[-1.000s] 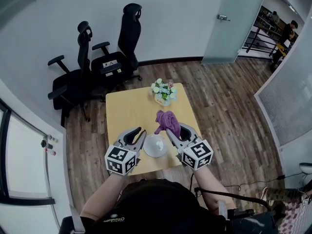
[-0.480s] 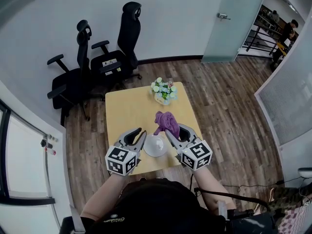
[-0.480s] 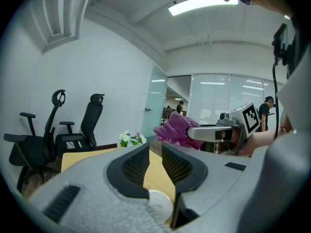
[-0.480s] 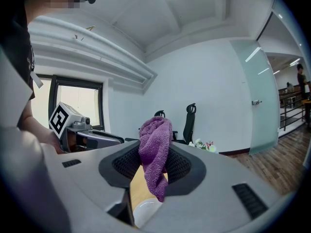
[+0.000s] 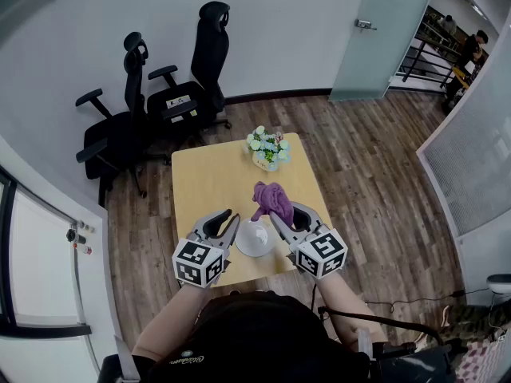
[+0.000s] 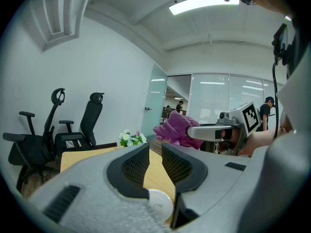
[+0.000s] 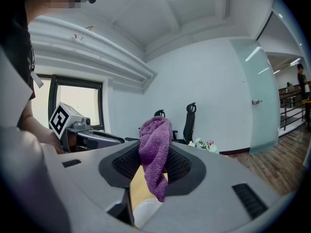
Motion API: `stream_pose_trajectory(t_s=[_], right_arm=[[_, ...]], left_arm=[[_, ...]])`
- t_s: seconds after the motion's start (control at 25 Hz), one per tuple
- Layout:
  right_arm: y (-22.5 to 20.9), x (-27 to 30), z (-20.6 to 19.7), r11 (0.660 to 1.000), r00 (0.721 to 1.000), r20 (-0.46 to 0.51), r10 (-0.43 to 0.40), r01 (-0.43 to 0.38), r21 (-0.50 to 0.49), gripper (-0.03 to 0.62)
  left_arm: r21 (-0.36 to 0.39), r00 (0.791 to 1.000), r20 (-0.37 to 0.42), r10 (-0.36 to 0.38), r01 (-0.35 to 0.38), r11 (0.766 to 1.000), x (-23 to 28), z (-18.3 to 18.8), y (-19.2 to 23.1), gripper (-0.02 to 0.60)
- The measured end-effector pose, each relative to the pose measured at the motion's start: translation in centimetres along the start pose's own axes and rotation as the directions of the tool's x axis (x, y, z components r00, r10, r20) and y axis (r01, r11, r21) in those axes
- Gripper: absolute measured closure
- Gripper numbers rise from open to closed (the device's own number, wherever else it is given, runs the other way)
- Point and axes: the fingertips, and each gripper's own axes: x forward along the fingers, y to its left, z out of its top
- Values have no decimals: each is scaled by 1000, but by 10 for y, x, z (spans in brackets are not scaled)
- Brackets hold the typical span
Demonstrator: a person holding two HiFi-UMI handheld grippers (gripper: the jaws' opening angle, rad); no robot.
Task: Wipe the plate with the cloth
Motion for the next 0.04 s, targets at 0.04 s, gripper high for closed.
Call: stream_pose_trajectory(t_s=[0.04], right_arm=[[0, 0, 0, 1000, 1000, -1, 1, -1, 0, 465]], left_arm=[[1, 1000, -1, -1, 1, 1000, 0, 0, 0, 502]])
